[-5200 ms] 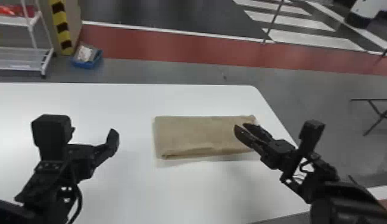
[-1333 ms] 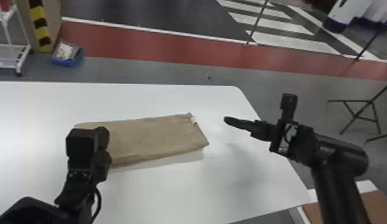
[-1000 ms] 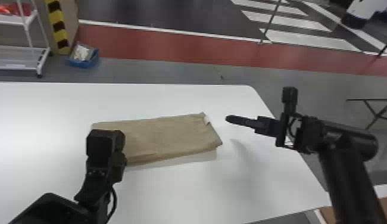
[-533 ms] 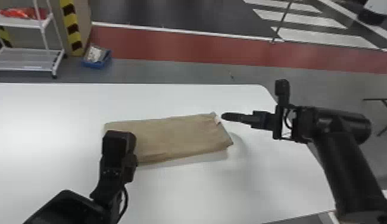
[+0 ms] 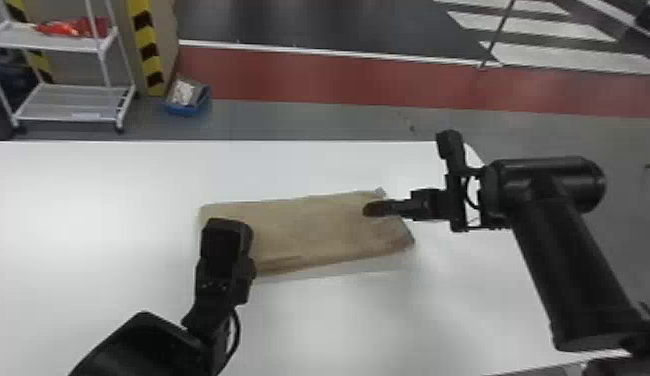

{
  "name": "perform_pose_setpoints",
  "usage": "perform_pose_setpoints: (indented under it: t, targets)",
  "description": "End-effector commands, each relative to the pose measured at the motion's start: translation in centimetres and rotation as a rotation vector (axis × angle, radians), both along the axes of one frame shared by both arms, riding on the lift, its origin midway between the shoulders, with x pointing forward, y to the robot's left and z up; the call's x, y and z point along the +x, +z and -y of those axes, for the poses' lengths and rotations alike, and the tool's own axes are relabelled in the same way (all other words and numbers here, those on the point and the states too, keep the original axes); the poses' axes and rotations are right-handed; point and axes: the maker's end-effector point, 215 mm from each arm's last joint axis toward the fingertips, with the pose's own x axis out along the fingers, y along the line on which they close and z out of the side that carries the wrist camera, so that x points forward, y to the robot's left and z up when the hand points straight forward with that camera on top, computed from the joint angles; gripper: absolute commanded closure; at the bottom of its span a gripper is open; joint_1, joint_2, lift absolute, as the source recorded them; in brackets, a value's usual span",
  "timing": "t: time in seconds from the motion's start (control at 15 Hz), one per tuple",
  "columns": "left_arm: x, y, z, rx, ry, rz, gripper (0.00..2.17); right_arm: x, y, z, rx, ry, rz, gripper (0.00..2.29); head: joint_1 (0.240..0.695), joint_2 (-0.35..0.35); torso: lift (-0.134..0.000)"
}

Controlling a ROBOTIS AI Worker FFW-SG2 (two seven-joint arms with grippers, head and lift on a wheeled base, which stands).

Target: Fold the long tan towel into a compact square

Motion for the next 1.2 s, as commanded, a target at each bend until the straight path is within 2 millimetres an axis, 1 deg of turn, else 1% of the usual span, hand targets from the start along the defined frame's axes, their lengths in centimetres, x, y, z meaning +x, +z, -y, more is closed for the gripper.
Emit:
perform_pose_setpoints:
  t: [0.0, 0.07, 0.13, 0.2, 0.27, 0.33, 0.47, 0.6, 0.73, 0.87, 1.0, 1.07, 1.13]
  targets:
    - [-0.1, -0.3, -0.1, 0.004, 0.001, -0.009, 2.14, -0.4, -0.6, 0.0, -0.053, 0.007, -0.036, 0.19, 0.695, -0.164, -0.125]
    - [0.0, -0.3, -0.2, 0.004, 0.003, -0.009, 2.14, -0.5, -0.7, -0.2, -0.064, 0.008, -0.044, 0.19, 0.695, -0.163, -0.125]
    - [0.0, -0.2, -0.2, 0.003, 0.001, -0.007, 2.14, -0.4, -0.6, 0.0, -0.065, 0.005, -0.041, 0.27, 0.695, -0.162, -0.125]
    - [0.2, 0.0, -0.2, 0.003, 0.001, -0.004, 2.14, -0.5, -0.7, 0.0, -0.069, 0.005, -0.044, 0.29, 0.695, -0.162, -0.125]
    - [0.2, 0.0, -0.2, 0.004, 0.002, -0.004, 2.14, -1.0, -1.1, 0.1, -0.072, -0.002, -0.069, 0.29, 0.695, -0.162, -0.125]
    - [0.4, 0.2, -0.2, 0.005, 0.002, 0.000, 2.14, -1.2, -1.2, 0.8, -0.057, -0.028, -0.078, 0.27, 0.695, -0.162, -0.125]
    - [0.5, 0.3, -0.4, 0.005, 0.005, 0.002, 2.14, -1.2, 0.0, 2.2, -0.048, -0.059, -0.082, 0.23, 0.695, -0.165, -0.125]
    - [0.4, 0.0, -0.4, 0.006, 0.004, -0.003, 2.14, -1.2, 1.4, 4.2, -0.067, -0.082, -0.080, 0.23, 0.695, -0.177, -0.125]
    - [0.5, -0.1, 0.0, 0.008, -0.003, -0.005, 2.14, -1.5, 1.8, 5.6, -0.086, -0.097, -0.089, 0.23, 0.695, -0.192, -0.125]
    - [0.6, 0.0, 0.1, 0.007, -0.003, -0.004, 2.14, -1.7, 2.5, 6.4, -0.091, -0.105, -0.089, 0.23, 0.695, -0.213, -0.125]
    - [0.5, -0.1, 0.1, 0.008, -0.002, -0.006, 2.14, -2.1, 2.4, 8.2, -0.128, -0.127, -0.108, 0.23, 0.695, -0.221, -0.125]
    - [0.5, -0.1, 0.3, 0.006, -0.004, -0.006, 2.14, -2.2, 2.2, 8.3, -0.152, -0.121, -0.111, 0.23, 0.695, -0.227, -0.125]
    - [0.5, -0.2, 0.2, 0.011, -0.004, -0.008, 2.14, -1.9, 2.3, 7.8, -0.177, -0.100, -0.109, 0.23, 0.695, -0.233, -0.125]
